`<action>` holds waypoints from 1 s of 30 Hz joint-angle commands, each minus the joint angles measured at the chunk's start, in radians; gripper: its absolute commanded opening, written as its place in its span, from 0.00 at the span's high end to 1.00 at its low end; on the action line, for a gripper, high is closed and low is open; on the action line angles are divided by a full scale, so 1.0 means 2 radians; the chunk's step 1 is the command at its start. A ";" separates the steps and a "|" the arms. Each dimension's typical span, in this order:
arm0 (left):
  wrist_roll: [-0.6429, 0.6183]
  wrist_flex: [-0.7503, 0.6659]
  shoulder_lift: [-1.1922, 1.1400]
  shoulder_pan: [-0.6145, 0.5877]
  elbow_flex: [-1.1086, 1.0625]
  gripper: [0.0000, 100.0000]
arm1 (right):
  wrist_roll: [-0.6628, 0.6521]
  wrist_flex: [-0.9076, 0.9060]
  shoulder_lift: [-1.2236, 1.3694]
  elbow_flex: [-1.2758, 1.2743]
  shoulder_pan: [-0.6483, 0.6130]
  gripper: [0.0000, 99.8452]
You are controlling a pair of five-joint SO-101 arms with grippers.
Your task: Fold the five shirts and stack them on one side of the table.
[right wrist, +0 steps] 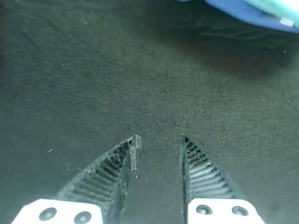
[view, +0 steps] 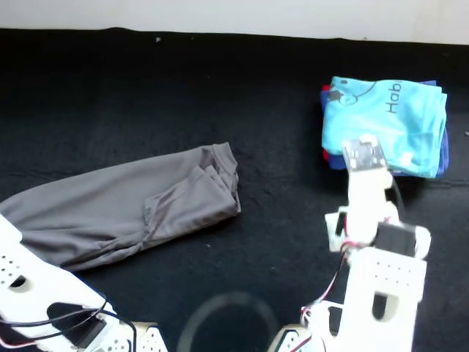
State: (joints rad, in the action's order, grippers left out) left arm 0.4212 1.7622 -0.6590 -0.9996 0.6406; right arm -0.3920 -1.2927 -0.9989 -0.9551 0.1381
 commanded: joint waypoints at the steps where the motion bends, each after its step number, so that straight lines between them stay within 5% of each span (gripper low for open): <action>1: 0.005 0.010 0.041 0.047 -0.013 0.99 | -0.005 0.063 -0.079 -0.126 0.020 0.87; 13: -0.028 0.008 0.350 0.326 -0.264 0.99 | -0.002 0.181 -0.260 -0.406 0.122 0.87; 18: -0.087 0.006 0.362 0.464 -0.254 0.99 | -0.002 0.152 -0.336 -0.422 0.165 1.00; 25: -0.152 -0.044 0.362 0.609 -0.231 0.99 | -0.002 0.099 -0.394 -0.423 0.166 0.99; 30: -0.162 -0.080 0.330 0.656 -0.225 0.99 | -0.002 0.099 -0.394 -0.423 0.163 0.99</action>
State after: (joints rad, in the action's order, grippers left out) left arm 0.1082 1.6456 0.0161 0.2693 0.1450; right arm -0.3920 -1.0902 -1.7814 -1.6594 0.4603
